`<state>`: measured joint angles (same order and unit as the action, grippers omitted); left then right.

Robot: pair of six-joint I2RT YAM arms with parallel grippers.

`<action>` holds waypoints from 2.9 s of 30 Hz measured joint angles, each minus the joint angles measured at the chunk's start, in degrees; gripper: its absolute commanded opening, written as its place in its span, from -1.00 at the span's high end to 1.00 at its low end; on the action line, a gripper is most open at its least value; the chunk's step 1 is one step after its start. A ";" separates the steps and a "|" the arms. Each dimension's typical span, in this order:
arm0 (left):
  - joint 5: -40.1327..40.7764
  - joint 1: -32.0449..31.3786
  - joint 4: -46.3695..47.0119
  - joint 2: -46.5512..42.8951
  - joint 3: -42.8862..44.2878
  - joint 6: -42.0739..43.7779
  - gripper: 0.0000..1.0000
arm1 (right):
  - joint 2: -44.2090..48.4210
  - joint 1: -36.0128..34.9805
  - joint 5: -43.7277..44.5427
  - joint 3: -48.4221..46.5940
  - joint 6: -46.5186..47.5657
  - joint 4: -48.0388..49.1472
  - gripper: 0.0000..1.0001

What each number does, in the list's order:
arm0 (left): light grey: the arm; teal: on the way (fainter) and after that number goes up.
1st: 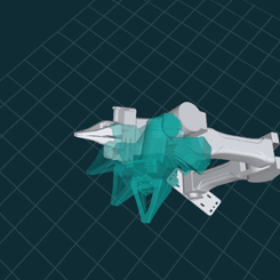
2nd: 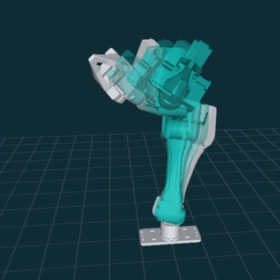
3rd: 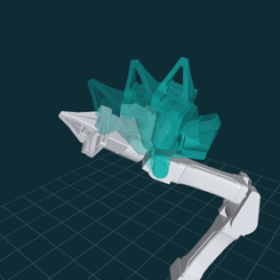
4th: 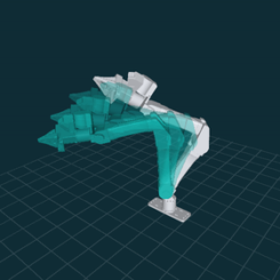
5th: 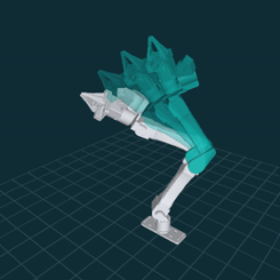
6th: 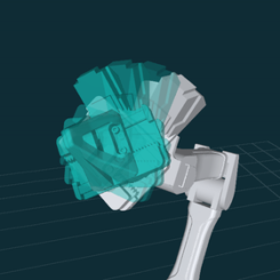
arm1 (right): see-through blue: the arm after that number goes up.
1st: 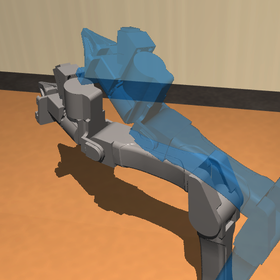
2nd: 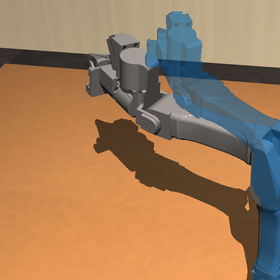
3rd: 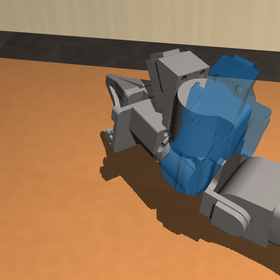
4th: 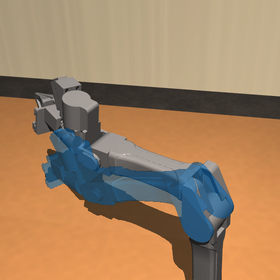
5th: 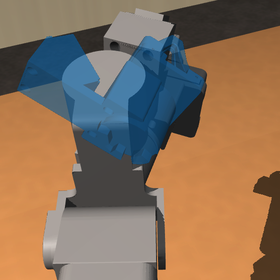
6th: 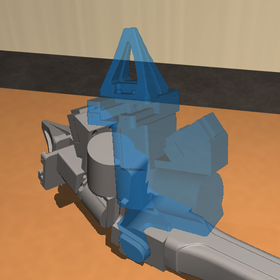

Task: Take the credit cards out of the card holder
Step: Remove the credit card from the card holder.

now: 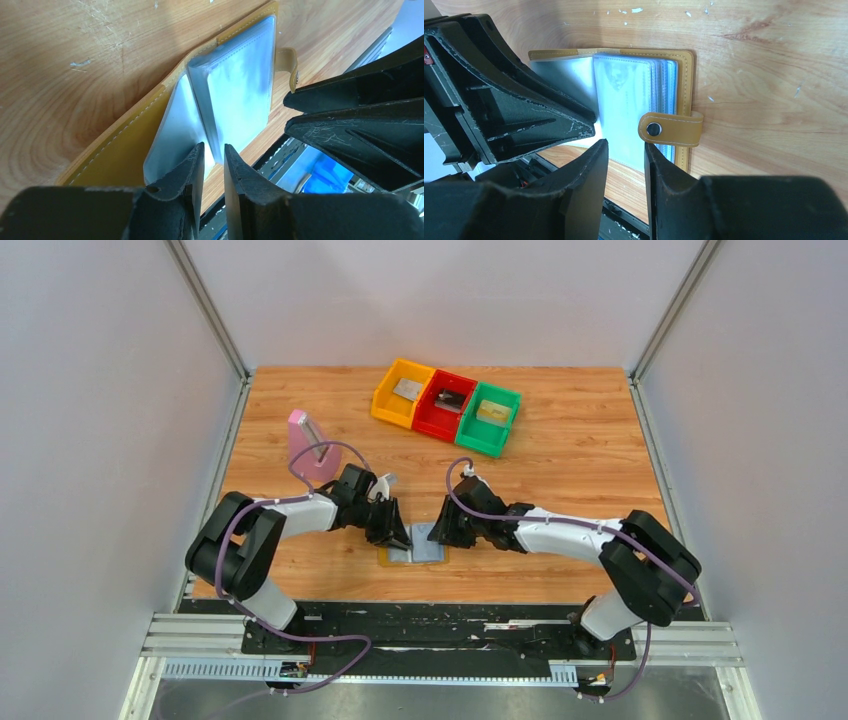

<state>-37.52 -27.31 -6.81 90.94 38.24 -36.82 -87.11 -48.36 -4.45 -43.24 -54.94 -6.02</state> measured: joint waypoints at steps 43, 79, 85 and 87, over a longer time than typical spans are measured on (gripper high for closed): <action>-1.44 0.07 2.36 1.88 -0.72 -1.29 1.00 | -5.70 -0.28 -1.79 -2.14 1.86 3.21 0.35; -1.14 -0.04 2.97 1.88 -0.85 -1.90 0.99 | -4.46 -0.74 1.77 -2.10 4.15 0.55 0.31; -1.14 -0.04 2.97 1.90 -0.85 -1.88 0.99 | -4.46 -0.74 2.45 -2.21 5.01 -1.20 0.33; -1.14 -0.04 2.97 1.90 -0.85 -1.90 0.99 | -4.46 -0.81 2.29 -2.19 5.11 -1.01 0.36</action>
<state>-38.65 -27.35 -3.84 92.84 37.39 -38.72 -91.57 -49.17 -2.15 -45.43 -49.82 -7.03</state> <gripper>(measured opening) 0.007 0.338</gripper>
